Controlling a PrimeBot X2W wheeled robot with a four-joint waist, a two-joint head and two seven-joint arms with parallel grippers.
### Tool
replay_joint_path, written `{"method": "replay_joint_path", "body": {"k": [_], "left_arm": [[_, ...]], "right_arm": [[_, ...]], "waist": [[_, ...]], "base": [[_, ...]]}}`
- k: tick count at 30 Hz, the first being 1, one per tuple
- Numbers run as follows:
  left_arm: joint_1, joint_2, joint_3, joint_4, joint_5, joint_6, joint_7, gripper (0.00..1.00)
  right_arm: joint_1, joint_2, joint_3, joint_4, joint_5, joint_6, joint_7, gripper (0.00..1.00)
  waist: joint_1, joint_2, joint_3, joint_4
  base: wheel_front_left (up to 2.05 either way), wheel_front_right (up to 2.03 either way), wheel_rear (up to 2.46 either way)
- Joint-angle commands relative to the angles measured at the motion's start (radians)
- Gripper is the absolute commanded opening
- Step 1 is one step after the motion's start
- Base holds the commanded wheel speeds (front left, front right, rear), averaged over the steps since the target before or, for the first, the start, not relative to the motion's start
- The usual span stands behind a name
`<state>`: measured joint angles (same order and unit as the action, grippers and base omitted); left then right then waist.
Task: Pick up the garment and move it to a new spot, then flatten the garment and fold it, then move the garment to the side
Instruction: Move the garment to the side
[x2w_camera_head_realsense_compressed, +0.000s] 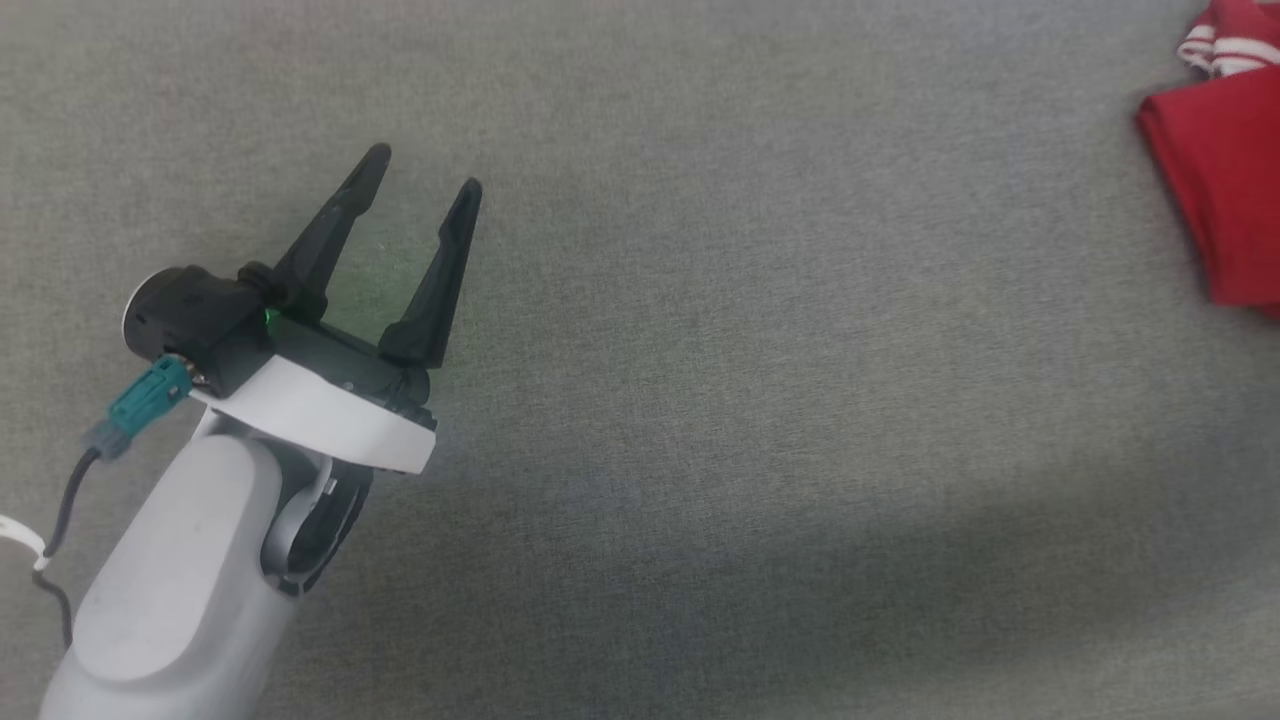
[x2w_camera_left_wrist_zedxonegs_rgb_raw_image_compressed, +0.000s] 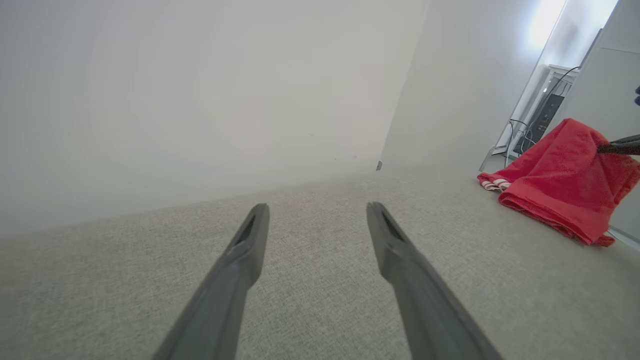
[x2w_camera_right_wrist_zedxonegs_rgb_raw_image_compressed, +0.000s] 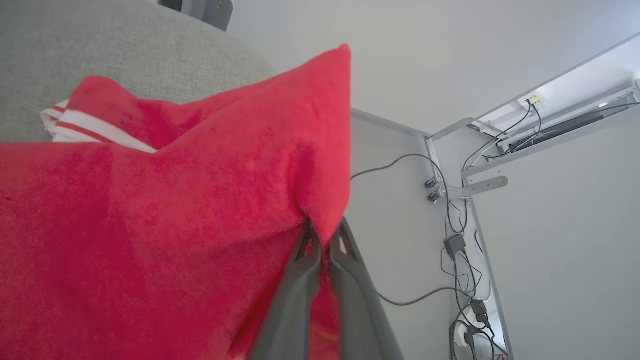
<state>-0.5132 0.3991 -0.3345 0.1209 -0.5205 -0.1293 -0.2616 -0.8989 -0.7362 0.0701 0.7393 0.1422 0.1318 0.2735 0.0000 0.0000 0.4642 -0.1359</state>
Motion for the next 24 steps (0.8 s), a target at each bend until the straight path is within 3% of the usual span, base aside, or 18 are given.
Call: {"method": "replay_joint_path", "body": {"k": [1,10,16,17,18,20,24], "left_arm": [[-0.015,0.001,-0.002,0.002,-0.008,-0.002,-0.004,1.00],[-0.066,0.016,-0.031,0.008,-0.021,-0.002,-0.004,1.00],[-0.082,0.017,-0.033,0.011,-0.023,-0.002,-0.004,1.00],[-0.082,0.017,-0.031,0.012,-0.022,-0.002,-0.004,1.00],[-0.081,0.016,-0.029,0.012,-0.022,-0.002,-0.004,1.00],[-0.075,0.013,-0.026,0.013,-0.024,-0.002,-0.004,1.00],[-0.054,0.012,-0.013,0.014,-0.030,-0.002,-0.004,1.00]], "right_arm": [[-0.014,0.014,-0.002,0.014,-0.009,-0.002,-0.009,0.00],[-0.069,0.109,-0.059,0.207,-0.119,-0.002,-0.090,0.00],[-0.104,0.136,-0.164,0.292,-0.212,-0.002,-0.123,0.00],[-0.111,0.138,-0.182,0.298,-0.227,-0.002,-0.128,0.23],[-0.117,0.135,-0.203,0.306,-0.243,-0.002,-0.130,0.37],[-0.128,0.148,-0.232,0.315,-0.271,-0.002,-0.138,0.99],[-0.143,0.167,-0.275,0.324,-0.312,-0.002,-0.156,1.00]], "waist": [[0.0000,0.0000,0.013,0.002],[0.0000,0.0000,0.068,0.028],[0.0000,0.0000,0.082,0.038],[0.0000,0.0000,0.082,0.038],[0.0000,0.0000,0.080,0.038],[0.0000,0.0000,0.071,0.038],[0.0000,0.0000,0.046,0.036]], "base": [[0.00,0.00,0.00],[0.00,0.00,0.00],[0.00,0.00,0.00],[0.00,0.00,0.00],[0.00,0.00,0.00],[0.00,0.00,0.00],[0.00,0.00,0.00]]}}
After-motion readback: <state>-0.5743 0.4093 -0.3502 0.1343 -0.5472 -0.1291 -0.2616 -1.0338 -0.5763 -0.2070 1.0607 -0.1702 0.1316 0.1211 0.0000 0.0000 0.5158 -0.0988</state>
